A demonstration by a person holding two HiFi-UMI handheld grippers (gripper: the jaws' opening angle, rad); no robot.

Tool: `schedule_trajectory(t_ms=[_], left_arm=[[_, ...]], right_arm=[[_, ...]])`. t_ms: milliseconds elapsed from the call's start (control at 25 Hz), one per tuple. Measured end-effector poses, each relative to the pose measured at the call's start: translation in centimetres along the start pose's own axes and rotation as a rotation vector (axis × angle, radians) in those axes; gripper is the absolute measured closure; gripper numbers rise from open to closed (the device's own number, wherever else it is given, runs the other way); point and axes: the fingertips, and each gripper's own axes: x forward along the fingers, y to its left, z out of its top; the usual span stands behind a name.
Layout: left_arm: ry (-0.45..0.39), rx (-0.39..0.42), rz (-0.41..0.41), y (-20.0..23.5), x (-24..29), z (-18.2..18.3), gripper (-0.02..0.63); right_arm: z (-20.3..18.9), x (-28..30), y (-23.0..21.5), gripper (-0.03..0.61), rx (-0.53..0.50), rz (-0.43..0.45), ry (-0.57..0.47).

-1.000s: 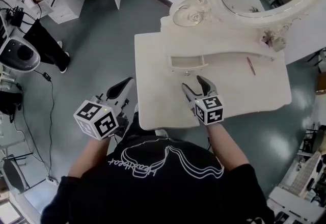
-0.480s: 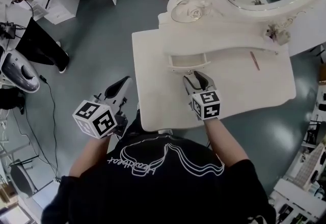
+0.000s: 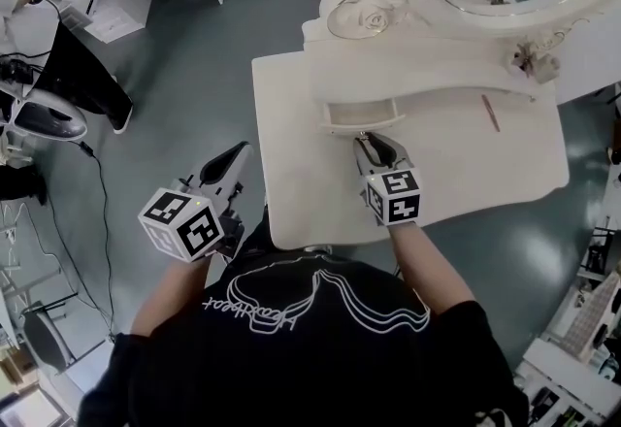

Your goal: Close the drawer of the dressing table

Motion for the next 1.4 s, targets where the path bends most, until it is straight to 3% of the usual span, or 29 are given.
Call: schedule_trajectory(t_ms=[1400], left_arm=[[0.025,-0.034,0.025,2.0,-0.1,-0.9,0.611]], right_arm=[[2.0,2.1,-0.8,0.476,0.022,-0.025,0.015]])
